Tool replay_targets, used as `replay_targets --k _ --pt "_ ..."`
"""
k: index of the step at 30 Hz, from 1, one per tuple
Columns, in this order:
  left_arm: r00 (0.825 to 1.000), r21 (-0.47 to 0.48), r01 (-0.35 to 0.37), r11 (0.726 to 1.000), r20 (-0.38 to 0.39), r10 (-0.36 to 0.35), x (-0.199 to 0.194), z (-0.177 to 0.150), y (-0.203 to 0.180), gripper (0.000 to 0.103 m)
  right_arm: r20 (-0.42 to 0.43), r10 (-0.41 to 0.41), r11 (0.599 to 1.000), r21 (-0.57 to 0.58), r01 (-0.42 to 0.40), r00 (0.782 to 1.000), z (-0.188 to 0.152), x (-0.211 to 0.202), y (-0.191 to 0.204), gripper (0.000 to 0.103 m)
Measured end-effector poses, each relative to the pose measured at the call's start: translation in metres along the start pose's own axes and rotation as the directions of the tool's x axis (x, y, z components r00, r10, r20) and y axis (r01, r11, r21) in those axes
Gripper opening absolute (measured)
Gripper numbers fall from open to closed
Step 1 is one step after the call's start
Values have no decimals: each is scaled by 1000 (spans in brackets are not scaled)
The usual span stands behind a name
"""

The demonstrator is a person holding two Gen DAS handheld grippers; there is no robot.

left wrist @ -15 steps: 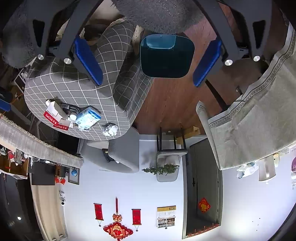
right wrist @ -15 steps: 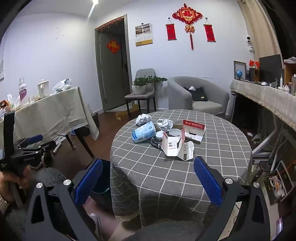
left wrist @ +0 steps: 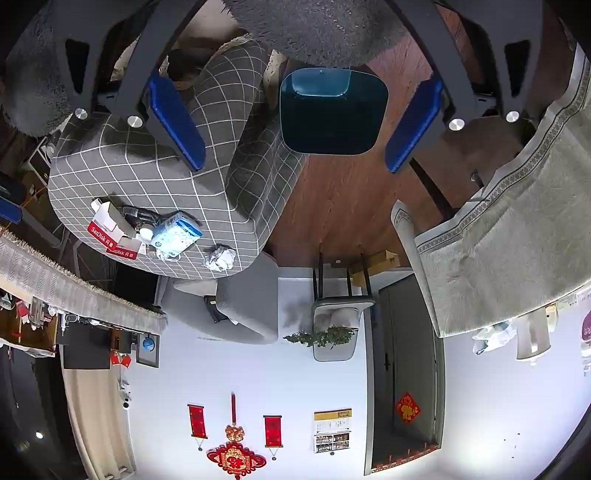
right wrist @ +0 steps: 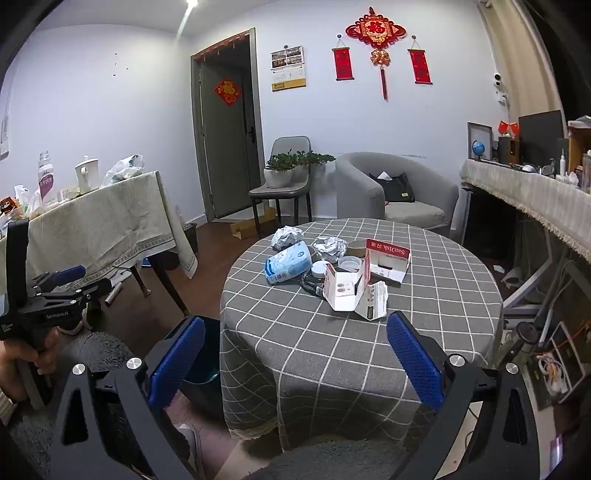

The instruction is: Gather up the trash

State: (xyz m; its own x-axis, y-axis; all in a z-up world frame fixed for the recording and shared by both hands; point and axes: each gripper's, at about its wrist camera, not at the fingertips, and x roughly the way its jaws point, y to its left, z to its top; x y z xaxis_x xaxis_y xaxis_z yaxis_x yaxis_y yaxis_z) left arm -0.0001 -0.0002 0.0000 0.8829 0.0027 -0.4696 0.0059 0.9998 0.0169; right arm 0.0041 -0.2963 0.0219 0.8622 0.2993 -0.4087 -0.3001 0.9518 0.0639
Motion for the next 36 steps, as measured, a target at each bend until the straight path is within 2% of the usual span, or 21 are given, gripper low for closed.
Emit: replay_targets --k 36 --pt "1000 -1 0 1000 -1 0 0 0 0 100 -2 3 1000 5 -3 1000 0 1 -2 100"
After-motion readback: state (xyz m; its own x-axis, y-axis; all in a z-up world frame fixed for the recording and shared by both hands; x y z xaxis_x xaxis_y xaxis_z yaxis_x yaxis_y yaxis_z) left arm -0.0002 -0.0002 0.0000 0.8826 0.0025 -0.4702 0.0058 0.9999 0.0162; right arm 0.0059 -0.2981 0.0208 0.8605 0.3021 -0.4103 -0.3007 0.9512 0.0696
